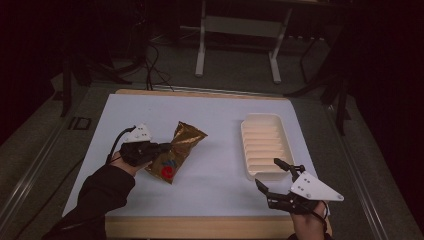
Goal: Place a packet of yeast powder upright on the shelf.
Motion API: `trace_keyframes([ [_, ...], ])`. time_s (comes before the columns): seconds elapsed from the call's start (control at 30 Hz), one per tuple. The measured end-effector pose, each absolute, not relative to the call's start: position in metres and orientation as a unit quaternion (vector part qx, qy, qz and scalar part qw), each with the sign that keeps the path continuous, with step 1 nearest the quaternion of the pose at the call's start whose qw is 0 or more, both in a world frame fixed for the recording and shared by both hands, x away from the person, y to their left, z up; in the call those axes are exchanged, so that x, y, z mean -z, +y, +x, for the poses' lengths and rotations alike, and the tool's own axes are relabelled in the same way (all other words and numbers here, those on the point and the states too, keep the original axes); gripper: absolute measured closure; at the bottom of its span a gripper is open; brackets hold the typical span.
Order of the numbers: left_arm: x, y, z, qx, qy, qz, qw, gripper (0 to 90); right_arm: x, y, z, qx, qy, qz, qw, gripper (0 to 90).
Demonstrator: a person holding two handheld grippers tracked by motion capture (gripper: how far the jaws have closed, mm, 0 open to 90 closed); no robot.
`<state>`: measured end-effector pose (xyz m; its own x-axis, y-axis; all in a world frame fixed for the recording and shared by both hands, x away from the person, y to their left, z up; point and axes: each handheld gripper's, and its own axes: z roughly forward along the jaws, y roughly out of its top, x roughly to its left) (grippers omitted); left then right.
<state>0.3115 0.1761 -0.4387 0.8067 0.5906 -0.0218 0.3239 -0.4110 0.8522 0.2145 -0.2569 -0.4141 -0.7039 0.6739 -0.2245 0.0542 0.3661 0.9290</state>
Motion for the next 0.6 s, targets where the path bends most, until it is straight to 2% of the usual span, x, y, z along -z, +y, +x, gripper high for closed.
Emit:
trace_keyframes([
  [0.2, 0.431, 0.163, 0.303, -0.157, 0.246, 0.826, 0.482, 90.0, 0.403, -0.253, 0.226, -0.5, 0.783, 0.231, 0.289, 18.7],
  [0.23, 0.43, 0.161, 0.301, -0.164, 0.241, 0.825, 0.485, 90.0, 0.402, -0.251, 0.229, -0.498, 0.786, 0.23, 0.285, 16.0],
  [0.37, 0.427, 0.152, 0.296, -0.168, 0.228, 0.824, 0.491, 90.0, 0.395, -0.243, 0.24, -0.512, 0.792, 0.227, 0.243, 11.1],
  [0.6, 0.426, 0.146, 0.288, -0.169, 0.212, 0.821, 0.503, 90.0, 0.376, -0.234, 0.252, -0.506, 0.793, 0.224, 0.257, 9.7],
])
